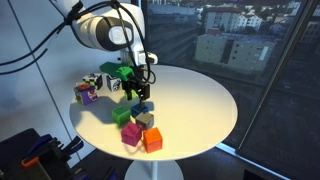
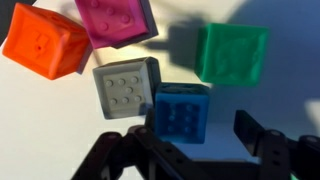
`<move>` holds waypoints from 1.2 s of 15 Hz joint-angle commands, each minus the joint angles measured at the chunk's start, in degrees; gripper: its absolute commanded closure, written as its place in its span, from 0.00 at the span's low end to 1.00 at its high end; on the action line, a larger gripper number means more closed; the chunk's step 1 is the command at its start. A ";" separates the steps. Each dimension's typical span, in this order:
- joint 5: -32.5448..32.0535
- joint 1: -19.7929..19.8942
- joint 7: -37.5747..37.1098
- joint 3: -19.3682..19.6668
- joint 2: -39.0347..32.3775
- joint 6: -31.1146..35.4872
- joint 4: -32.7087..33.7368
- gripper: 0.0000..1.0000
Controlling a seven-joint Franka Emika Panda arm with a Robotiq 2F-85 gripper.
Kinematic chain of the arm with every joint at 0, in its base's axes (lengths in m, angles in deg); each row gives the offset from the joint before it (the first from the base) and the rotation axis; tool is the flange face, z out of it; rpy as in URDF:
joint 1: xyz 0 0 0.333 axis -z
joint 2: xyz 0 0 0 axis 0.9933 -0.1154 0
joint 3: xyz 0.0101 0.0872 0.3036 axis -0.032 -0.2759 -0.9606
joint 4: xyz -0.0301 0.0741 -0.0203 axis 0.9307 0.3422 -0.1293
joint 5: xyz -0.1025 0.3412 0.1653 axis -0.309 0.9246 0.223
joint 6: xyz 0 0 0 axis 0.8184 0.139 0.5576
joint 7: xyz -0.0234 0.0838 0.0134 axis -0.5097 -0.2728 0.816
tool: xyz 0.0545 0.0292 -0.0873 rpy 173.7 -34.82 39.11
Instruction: Pick up the blue block and put it on the table
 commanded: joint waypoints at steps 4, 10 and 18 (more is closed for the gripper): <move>0.54 -0.08 -0.37 -0.41 1.92 -3.94 0.87 0.00; 2.82 -0.27 0.16 -1.42 5.22 -12.07 1.58 0.00; 0.87 -1.63 -2.02 -2.50 11.58 -23.82 1.35 0.00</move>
